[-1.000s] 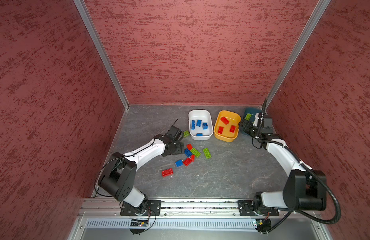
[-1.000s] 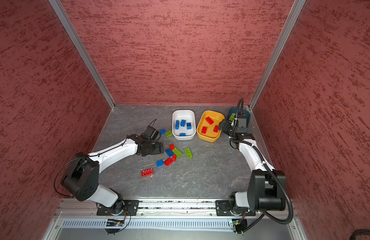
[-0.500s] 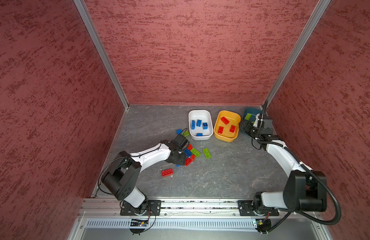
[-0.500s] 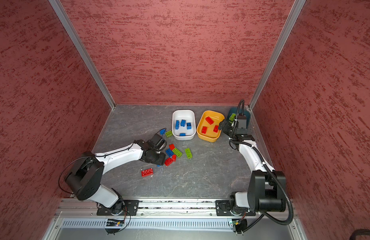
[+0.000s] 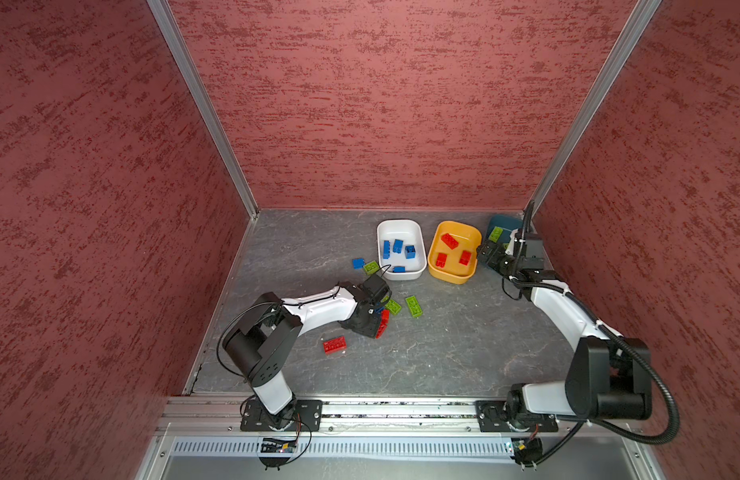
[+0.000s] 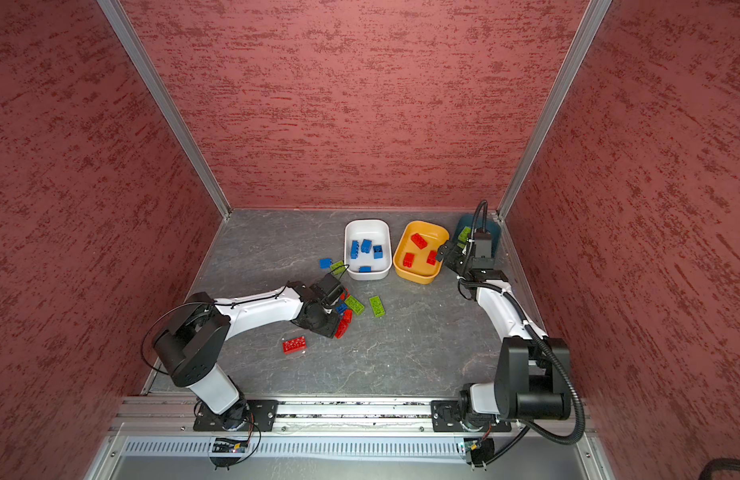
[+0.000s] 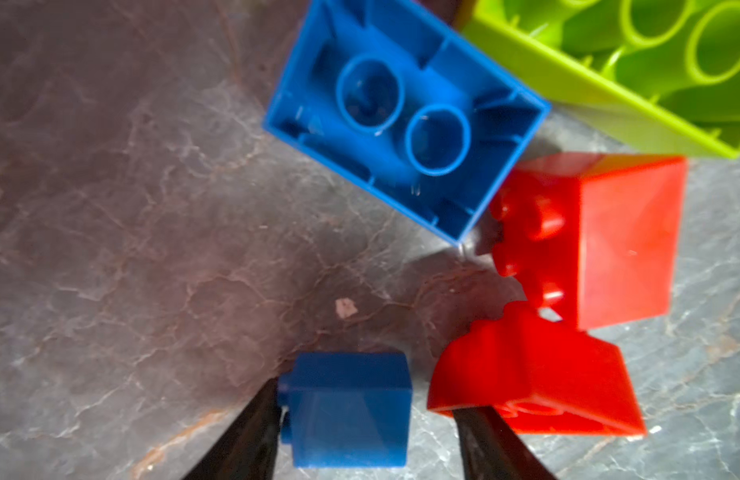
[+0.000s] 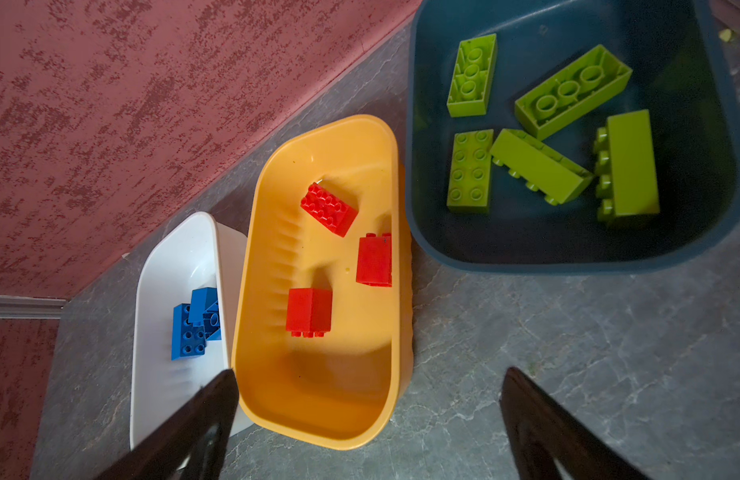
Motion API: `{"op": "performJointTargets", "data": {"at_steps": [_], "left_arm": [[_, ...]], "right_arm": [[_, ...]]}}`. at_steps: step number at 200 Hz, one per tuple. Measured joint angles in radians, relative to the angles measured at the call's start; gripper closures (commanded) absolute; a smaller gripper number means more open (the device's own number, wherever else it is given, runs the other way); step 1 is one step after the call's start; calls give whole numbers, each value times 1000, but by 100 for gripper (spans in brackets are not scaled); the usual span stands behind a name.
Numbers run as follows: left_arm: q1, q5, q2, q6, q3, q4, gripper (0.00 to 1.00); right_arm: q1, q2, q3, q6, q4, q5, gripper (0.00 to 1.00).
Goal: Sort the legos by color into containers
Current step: 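Lower the left gripper onto a blue brick among the scattered bricks, then carry the blue brick to the white tub while the right gripper reaches out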
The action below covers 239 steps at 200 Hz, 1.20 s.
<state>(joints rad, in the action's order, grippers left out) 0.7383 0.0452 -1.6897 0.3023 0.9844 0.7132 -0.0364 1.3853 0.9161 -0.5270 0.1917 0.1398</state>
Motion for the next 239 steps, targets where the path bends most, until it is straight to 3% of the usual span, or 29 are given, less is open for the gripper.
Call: {"op": "performJointTargets", "data": {"at_steps": [55, 102, 132, 180, 213, 239], "left_arm": [[-10, -23, 11, 31, -8, -14, 24], [-92, -127, 171, 46, -80, -52, 15], [-127, -139, 194, 49, -86, -53, 24], [-86, -113, 68, 43, -46, -4, 30], [-62, -103, 21, 32, -24, 11, 49], [-60, -88, 20, 33, -21, 14, 56]], "right_arm": [[0, 5, -1, -2, -3, 7, 1], [0, 16, -1, -12, -9, 14, 1], [0, 29, -1, -18, -9, 18, 1], [1, 32, -1, -20, -10, 19, 1], [3, 31, -1, -18, -9, 22, 1], [11, 31, -1, -6, -9, 26, 1]]}}
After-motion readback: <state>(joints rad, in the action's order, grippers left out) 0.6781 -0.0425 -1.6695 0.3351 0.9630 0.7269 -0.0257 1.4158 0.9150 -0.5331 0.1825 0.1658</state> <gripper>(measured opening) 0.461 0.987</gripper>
